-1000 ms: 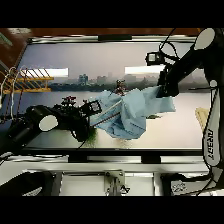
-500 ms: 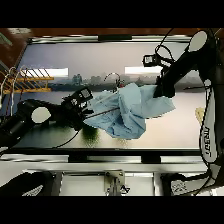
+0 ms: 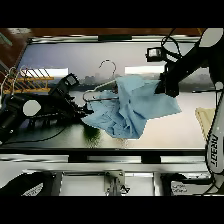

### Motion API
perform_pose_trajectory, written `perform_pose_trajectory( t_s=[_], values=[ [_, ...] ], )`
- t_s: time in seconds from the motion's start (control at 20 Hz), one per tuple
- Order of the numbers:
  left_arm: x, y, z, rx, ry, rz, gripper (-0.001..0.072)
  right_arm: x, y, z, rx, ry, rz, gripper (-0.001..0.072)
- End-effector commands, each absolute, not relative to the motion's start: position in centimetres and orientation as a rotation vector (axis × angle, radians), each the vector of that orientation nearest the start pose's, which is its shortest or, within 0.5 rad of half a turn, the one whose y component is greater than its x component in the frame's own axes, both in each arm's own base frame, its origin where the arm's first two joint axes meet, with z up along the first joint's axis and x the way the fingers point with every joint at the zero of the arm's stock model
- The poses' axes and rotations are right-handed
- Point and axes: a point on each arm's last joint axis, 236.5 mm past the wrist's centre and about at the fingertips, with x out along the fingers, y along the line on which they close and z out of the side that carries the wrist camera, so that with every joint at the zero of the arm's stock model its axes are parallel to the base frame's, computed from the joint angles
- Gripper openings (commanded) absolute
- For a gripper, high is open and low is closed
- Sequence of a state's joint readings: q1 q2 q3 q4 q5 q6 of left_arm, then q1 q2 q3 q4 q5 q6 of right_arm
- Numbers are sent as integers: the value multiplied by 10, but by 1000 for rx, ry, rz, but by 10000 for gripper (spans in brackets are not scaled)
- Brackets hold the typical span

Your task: Fold the shirts.

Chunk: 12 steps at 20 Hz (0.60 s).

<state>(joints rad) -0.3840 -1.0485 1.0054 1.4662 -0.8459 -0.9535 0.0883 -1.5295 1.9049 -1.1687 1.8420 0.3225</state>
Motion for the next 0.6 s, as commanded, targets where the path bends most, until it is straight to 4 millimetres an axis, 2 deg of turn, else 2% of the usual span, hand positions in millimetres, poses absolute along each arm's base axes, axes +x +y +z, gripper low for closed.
perform_pose_trajectory(
  t_s=[0.0, 0.15, 0.3, 0.35, 0.45, 0.5, 0.55],
  values=[
    [381, -142, 78, 624, 747, -591, 492, 359, 123, 159, -841, 936, 1255, 71],
    [389, -119, 85, 523, 771, -502, 491, 355, 123, 169, -819, 934, 1220, 72],
    [394, -94, 84, 166, 850, -313, 447, 352, 119, 179, -815, 932, 1169, 72],
    [391, -97, 79, 4, 876, -299, 446, 350, 117, 183, -820, 930, 1155, 71],
    [380, -123, 63, -257, 918, -367, 447, 348, 113, 188, -825, 931, 1127, 71],
    [371, -138, 53, -353, 940, -406, 469, 347, 112, 190, -822, 935, 1112, 71],
    [362, -157, 45, -449, 956, -449, 535, 346, 112, 192, -817, 935, 1102, 72]
  ],
)
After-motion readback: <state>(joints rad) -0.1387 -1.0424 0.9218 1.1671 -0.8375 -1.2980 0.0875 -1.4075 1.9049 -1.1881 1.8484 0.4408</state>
